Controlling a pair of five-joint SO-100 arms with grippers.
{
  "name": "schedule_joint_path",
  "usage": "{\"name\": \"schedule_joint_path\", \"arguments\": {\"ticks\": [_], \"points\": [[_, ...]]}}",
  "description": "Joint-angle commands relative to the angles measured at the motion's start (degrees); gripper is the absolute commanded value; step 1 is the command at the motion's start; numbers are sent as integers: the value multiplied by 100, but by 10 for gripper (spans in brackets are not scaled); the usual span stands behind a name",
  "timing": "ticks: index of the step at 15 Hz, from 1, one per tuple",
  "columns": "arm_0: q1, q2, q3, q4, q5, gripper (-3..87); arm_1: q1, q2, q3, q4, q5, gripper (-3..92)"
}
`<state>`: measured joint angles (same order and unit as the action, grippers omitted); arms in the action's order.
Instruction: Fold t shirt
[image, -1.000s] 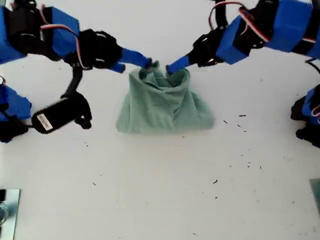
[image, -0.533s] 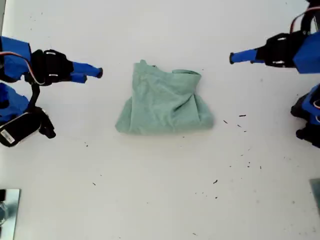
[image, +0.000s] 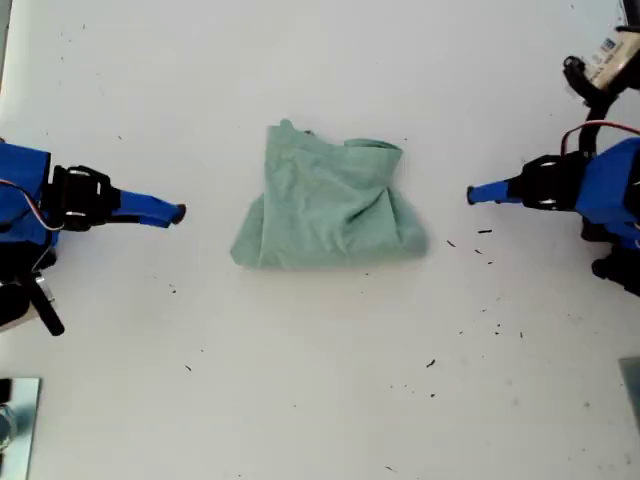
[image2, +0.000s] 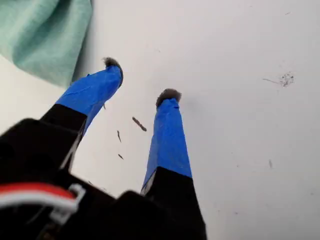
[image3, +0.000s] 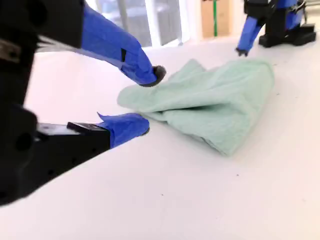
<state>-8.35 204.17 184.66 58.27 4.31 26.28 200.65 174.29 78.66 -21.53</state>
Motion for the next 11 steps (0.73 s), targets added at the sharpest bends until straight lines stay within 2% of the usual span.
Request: {"name": "schedule_joint_path", "arguments": {"ticks": [1, 2, 3, 4, 11], "points": [[492, 237, 105, 88, 281, 130, -132, 9, 387, -237, 483, 168], [677, 237, 105, 88, 290, 130, -70, 9, 387, -229, -281, 168], [817, 237, 105, 88, 290, 130, -62, 9, 387, -229, -1793, 167], [940, 237, 105, 88, 290, 130, -62, 9, 343, -149, -2408, 157], [1081, 237, 105, 88, 290, 130, -70, 9, 343, -149, -2355, 147]]}}
